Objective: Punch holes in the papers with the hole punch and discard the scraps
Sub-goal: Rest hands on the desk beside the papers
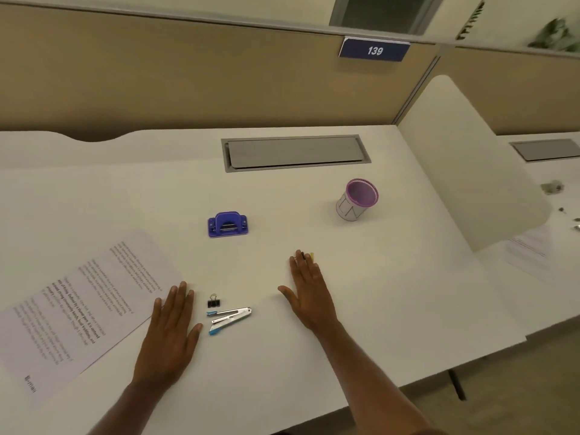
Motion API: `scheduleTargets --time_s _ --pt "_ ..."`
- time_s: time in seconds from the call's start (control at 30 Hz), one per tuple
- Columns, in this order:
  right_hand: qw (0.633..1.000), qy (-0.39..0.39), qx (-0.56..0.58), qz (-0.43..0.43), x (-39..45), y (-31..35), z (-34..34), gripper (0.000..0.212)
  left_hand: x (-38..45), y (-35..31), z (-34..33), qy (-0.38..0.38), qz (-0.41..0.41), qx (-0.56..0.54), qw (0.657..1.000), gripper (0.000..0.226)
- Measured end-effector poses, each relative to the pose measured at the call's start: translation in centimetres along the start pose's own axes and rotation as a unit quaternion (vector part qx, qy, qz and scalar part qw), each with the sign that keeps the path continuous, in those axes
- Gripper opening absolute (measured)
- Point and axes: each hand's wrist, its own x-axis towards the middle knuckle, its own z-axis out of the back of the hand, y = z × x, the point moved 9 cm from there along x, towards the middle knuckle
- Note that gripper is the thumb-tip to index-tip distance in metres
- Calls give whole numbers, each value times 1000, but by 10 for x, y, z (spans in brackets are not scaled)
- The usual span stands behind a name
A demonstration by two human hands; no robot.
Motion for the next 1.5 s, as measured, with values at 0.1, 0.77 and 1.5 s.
scheduleTargets --time_s 0.1,0.77,1.5 --pt "1000 -6 -10 -16 2 -44 20 72 1 2 -1 -2 2 -4 1000 70" --pt "999 -52 1 -2 16 -144 66 69 -1 5 -1 14 31 30 999 72" --pt "979 -22 77 188 -14 162 -33 70 -8 -2 13 19 83 5 996 73"
